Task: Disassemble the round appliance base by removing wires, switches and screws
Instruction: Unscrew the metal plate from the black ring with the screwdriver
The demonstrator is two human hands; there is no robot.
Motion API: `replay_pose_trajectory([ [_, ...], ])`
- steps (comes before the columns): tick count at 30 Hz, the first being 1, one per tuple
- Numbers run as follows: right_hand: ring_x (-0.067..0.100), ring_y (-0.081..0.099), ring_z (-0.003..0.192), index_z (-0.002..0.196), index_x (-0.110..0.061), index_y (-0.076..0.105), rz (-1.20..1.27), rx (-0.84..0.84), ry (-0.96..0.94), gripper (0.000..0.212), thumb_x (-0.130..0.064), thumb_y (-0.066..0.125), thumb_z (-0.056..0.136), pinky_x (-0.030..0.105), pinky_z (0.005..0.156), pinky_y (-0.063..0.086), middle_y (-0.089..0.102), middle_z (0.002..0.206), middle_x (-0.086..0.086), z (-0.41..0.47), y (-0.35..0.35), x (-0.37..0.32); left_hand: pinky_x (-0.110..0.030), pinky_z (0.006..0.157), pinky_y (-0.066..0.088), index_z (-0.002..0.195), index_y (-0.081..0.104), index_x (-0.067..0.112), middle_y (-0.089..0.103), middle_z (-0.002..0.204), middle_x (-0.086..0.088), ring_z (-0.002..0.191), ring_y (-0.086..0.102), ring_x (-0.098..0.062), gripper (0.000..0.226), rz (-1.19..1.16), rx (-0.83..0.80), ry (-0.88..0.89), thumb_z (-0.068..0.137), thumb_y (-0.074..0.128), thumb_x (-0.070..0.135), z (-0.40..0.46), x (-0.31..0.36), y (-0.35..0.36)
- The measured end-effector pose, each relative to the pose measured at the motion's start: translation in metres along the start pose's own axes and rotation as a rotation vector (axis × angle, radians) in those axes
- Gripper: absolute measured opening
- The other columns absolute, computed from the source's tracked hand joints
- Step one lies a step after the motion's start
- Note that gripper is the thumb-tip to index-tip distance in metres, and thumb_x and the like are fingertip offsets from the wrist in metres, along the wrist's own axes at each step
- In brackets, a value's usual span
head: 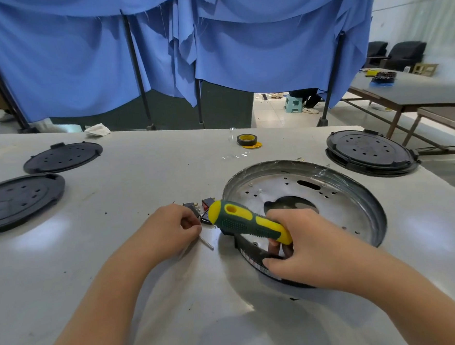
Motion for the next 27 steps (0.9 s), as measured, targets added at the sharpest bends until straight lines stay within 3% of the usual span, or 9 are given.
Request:
replay_pose_trajectory([
  [5,0.009,0.053,0.055,0.073,-0.025,0.051,0.045,0.028,0.016,0.032,-0.053,0.065,0.069,0.036,0.056,0.049,0.057,0.067,-0.009,0.001,-0.008,0.000,-0.011,0.047,0.030,0.058,0.055,0.034,0.057,0.058,0.011,0.050,0.049,0.004,0.029,-0.053,0.117,0.062,0.084,0.064,0.022,-0.003,0.009,-0.010],
  [8,0.004,0.044,0.050,0.076,-0.021,0.053,0.189,0.091,0.007,0.044,-0.065,0.060,0.072,0.029,0.054,0.044,0.051,0.061,-0.009,0.004,-0.026,-0.005,-0.008,0.054,0.039,0.079,0.067,0.031,0.065,0.072,0.013,0.059,0.055,0.003,0.006,-0.255,0.260,0.117,0.085,0.065,0.030,-0.007,0.019,-0.020],
  [10,0.001,0.043,0.048,0.079,-0.020,0.055,0.338,0.138,0.025,0.038,-0.058,0.053,0.085,0.022,0.047,0.043,0.053,0.060,-0.011,0.007,-0.040,-0.006,-0.007,0.063,0.042,0.100,0.065,0.035,0.065,0.089,0.017,0.075,0.059,0.003,0.014,-0.367,0.293,0.131,0.087,0.061,0.038,-0.008,0.025,-0.019],
  [14,0.004,0.044,0.048,0.095,-0.010,0.057,0.617,0.200,0.059,0.030,-0.034,0.039,0.098,0.014,0.043,0.039,0.056,0.065,-0.008,0.017,-0.051,-0.001,-0.019,0.093,0.043,0.130,0.048,0.040,0.055,0.123,0.023,0.110,0.052,0.006,0.041,-0.467,0.128,0.148,0.091,0.052,0.050,-0.010,0.040,0.005],
  [16,0.008,0.045,0.055,0.100,-0.007,0.056,0.689,0.222,0.050,0.028,-0.029,0.039,0.099,0.017,0.050,0.042,0.057,0.070,-0.005,0.019,-0.051,0.001,-0.012,0.092,0.040,0.123,0.046,0.054,0.054,0.118,0.036,0.113,0.049,0.013,0.036,-0.510,0.061,0.176,0.087,0.050,0.052,-0.011,0.049,0.013],
  [19,0.013,0.054,0.063,0.099,-0.008,0.057,0.814,0.249,0.042,0.021,-0.024,0.044,0.097,0.022,0.057,0.049,0.062,0.073,-0.003,0.020,-0.052,0.009,-0.012,0.089,0.043,0.123,0.052,0.048,0.060,0.113,0.034,0.107,0.054,0.014,0.043,-0.560,0.071,0.165,0.081,0.051,0.042,-0.009,0.049,0.010],
  [22,0.013,0.062,0.068,0.102,-0.013,0.059,0.899,0.254,0.029,0.026,-0.031,0.051,0.085,0.023,0.062,0.054,0.067,0.077,-0.004,0.018,-0.055,0.016,-0.001,0.078,0.042,0.110,0.055,0.055,0.064,0.101,0.038,0.099,0.057,0.015,0.040,-0.568,0.104,0.180,0.088,0.054,0.022,-0.007,0.045,0.005],
  [25,0.017,0.066,0.071,0.104,-0.014,0.059,0.956,0.263,0.026,0.031,-0.031,0.051,0.079,0.025,0.064,0.056,0.070,0.079,-0.002,0.015,-0.061,0.025,0.005,0.076,0.037,0.124,0.053,0.040,0.058,0.103,0.042,0.098,0.051,0.026,0.041,-0.609,0.130,0.146,0.095,0.047,0.011,-0.004,0.042,0.006],
  [27,0.020,0.067,0.073,0.106,-0.013,0.059,1.001,0.266,0.022,0.031,-0.029,0.050,0.081,0.028,0.065,0.057,0.070,0.081,0.000,0.013,-0.063,0.030,0.005,0.079,0.035,0.132,0.051,0.027,0.055,0.112,0.034,0.099,0.049,0.026,0.038,-0.627,0.147,0.099,0.098,0.043,0.013,-0.002,0.040,0.007],
])
Point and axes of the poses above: each hand's wrist, its own z-axis towards the middle knuckle, its own y-axis out of the palm, x = y × z, the point moved 7 cm from there along z, towards the middle knuckle
